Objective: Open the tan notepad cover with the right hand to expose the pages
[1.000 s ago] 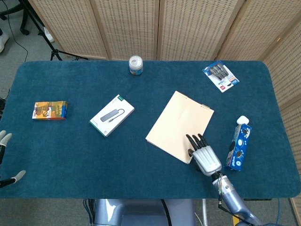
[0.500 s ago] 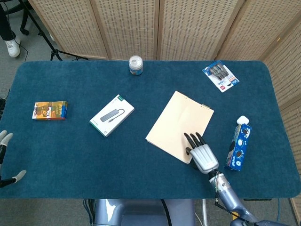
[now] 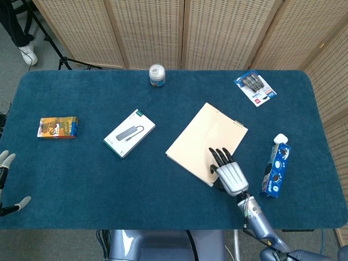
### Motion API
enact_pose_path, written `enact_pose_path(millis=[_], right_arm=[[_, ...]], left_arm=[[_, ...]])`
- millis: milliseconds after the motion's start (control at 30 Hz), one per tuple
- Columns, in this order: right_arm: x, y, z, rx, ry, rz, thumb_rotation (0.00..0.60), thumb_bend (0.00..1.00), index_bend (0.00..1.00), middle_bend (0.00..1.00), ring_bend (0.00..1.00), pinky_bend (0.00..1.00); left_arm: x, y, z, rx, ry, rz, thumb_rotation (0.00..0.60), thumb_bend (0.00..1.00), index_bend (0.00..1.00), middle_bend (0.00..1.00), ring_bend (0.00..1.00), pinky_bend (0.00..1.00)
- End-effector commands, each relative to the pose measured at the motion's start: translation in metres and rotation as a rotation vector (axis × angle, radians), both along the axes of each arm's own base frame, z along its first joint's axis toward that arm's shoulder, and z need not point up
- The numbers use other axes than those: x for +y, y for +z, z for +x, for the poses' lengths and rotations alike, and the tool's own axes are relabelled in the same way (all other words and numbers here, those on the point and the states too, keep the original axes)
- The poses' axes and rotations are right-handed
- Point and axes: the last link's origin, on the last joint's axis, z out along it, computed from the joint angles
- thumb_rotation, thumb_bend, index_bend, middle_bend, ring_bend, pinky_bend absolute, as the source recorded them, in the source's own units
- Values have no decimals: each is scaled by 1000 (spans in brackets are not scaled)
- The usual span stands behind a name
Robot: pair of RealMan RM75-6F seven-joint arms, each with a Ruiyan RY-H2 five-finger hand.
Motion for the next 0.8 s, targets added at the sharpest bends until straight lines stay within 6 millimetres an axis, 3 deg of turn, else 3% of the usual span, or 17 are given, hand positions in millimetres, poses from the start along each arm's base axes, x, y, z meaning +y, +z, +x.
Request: enact_pose_path(millis=[33, 800], right_arm=[[-4, -3, 3, -29, 14, -17, 600, 312, 492, 0, 0, 0], [-41, -14, 22, -20, -8, -72, 600, 315, 492, 0, 0, 0]], left_arm=[[0, 0, 0, 0, 1, 0, 600, 54, 0, 0, 0, 0], [1, 1, 0, -6, 1, -4, 600, 54, 0, 0, 0, 0]])
